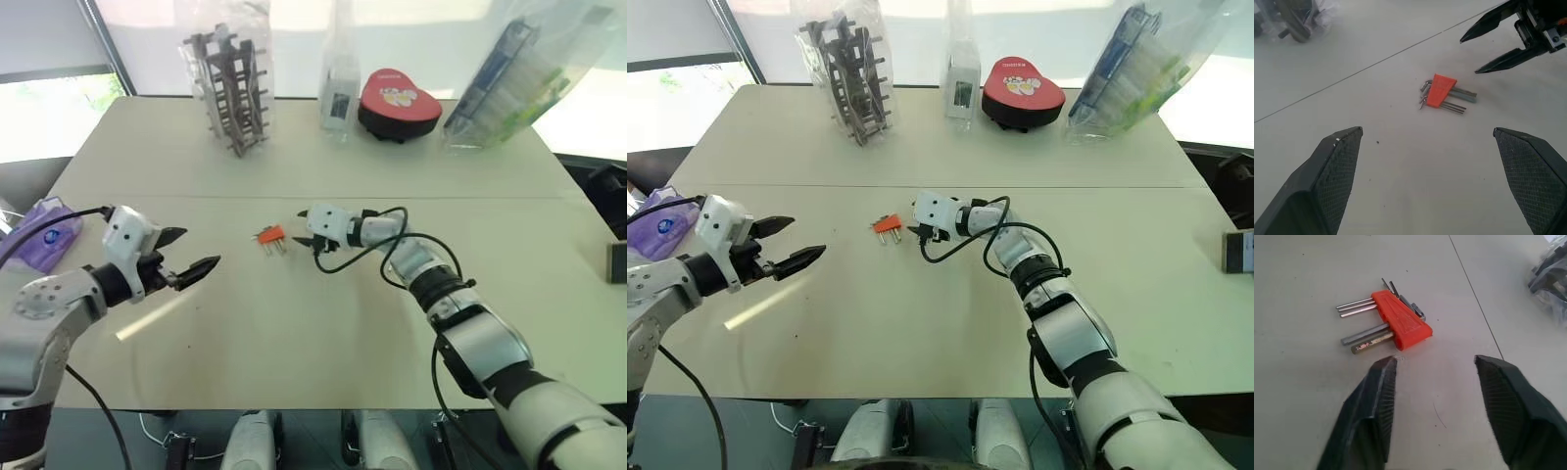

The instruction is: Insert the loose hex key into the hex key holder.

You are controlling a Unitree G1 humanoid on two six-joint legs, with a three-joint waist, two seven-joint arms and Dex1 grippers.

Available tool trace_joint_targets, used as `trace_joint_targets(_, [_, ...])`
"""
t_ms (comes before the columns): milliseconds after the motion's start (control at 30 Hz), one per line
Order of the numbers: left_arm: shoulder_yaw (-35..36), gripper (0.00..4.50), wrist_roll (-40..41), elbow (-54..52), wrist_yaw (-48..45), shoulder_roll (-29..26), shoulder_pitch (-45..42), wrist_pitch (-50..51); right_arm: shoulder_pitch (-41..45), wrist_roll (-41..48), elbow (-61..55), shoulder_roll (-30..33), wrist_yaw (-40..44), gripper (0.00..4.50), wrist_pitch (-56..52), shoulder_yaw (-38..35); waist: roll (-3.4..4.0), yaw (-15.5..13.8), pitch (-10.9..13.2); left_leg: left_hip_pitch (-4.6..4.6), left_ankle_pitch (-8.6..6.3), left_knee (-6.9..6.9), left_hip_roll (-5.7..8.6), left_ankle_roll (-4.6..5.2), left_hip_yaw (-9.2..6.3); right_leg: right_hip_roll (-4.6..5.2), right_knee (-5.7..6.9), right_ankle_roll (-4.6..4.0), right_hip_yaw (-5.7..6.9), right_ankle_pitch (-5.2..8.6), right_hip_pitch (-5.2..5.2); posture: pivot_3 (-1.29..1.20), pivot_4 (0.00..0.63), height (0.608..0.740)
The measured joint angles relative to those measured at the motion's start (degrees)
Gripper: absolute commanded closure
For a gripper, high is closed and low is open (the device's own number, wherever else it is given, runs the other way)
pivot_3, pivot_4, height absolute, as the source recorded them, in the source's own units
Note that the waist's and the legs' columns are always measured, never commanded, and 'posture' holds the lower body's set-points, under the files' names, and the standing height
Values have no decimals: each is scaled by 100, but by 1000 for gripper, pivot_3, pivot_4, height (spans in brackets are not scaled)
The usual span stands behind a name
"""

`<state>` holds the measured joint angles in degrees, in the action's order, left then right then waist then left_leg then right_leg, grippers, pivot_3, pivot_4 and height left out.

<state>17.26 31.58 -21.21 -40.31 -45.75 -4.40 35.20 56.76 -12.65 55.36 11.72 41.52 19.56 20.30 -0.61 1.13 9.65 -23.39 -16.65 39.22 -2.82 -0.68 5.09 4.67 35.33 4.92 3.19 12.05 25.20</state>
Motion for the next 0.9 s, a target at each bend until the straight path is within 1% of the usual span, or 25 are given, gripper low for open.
trace_joint_targets(33, [10,0,11,-43,26,7,27,19,49,-22,122,-44,-32,13,46,0,0,1,0,0,1,0,0,-1,0,0,0,0,0,0,0,0,150,740])
trace_joint_targets(300, [167,0,31,-182,159,52,187,49,354,-132,895,-292,-277,13,279,-46,1,11,1,1,2,-2,-1,-4,0,0,0,0,0,0,0,0,150,740])
trace_joint_targets(533, [175,0,39,-374,236,122,251,74,557,-210,1286,-439,-461,13,339,-69,2,18,0,2,4,-3,-2,-8,-1,0,2,-1,0,0,0,0,150,740])
trace_joint_targets(733, [191,0,38,-455,358,148,305,83,609,-168,1424,-664,-319,13,200,-259,2,33,0,3,5,-5,-3,-9,-2,0,6,-1,0,0,1,0,150,740])
trace_joint_targets(900, [199,0,38,-490,434,190,371,83,609,-124,1427,-891,-142,13,55,-366,2,119,1,3,5,-8,-4,-10,-7,0,8,-1,1,0,2,0,150,740])
